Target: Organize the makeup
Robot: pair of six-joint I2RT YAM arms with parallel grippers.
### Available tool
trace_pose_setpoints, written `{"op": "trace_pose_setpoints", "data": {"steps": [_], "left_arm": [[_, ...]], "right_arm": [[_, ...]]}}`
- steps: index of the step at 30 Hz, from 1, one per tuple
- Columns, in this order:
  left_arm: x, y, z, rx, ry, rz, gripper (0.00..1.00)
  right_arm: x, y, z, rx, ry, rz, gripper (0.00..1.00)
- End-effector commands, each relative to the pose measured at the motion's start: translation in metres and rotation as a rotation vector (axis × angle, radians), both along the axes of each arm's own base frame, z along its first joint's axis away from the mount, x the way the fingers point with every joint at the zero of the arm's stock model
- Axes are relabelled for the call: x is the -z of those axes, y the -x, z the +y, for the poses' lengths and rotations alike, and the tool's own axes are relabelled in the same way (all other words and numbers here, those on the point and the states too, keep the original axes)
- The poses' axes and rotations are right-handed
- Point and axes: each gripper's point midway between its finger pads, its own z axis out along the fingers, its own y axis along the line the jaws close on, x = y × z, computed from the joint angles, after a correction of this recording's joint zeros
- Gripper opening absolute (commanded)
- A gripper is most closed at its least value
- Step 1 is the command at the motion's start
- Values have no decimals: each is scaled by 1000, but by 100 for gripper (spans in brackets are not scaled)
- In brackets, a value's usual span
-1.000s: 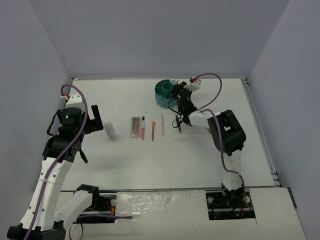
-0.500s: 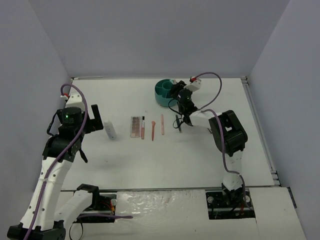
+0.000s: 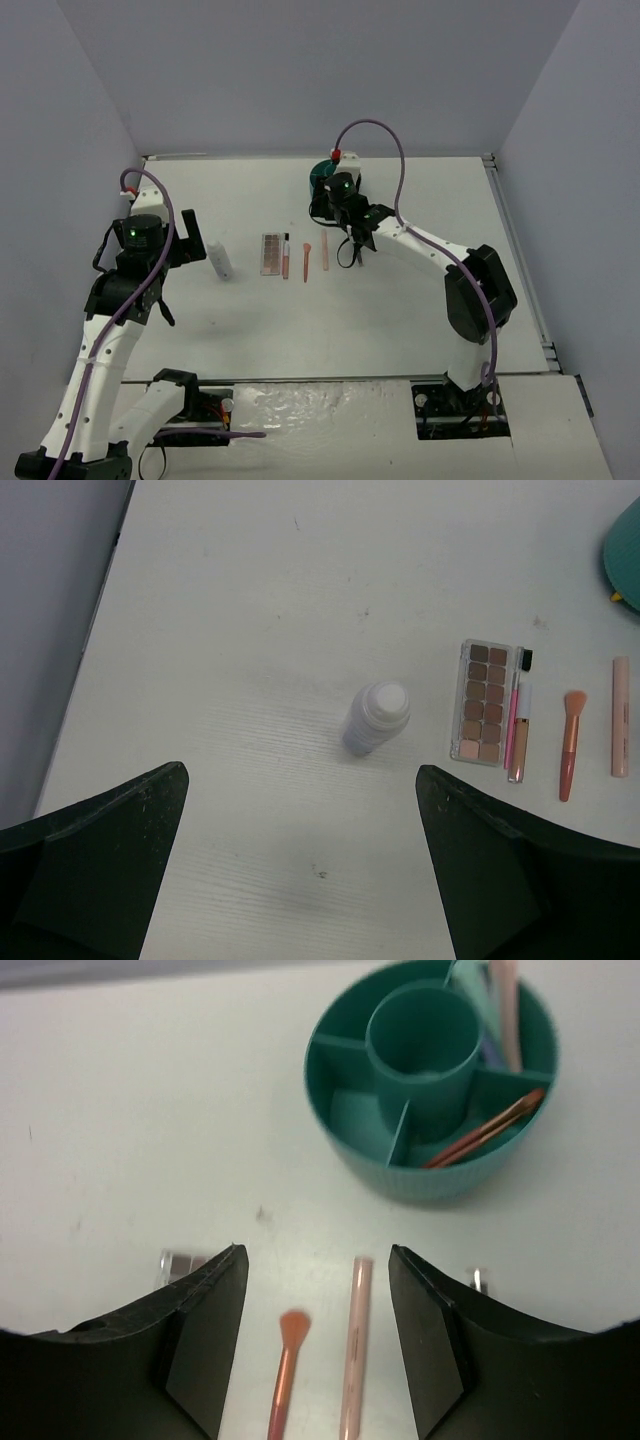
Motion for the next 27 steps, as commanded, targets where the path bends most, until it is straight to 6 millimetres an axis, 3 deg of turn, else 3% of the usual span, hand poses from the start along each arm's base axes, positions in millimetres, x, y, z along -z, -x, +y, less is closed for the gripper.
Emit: {"op": "trace_pose_setpoints", "data": {"steps": [1, 6, 11, 19, 27], "left_arm": [[-18, -7, 1, -16, 24, -71, 97], [-16, -9, 1, -15, 24, -64, 97], [-14, -10, 1, -17, 25, -59, 97], [-12, -11, 0, -17, 29, -48, 97], [-11, -11, 0, -16, 31, -46, 97]], "right_arm": [[47, 39, 17, -110, 86, 200, 55], [89, 58, 30, -145, 169, 306, 54], [107, 59, 42, -163, 193, 337, 51], [126, 58, 58, -178, 213, 357, 44], [140, 59, 62, -172, 221, 377, 40]]}}
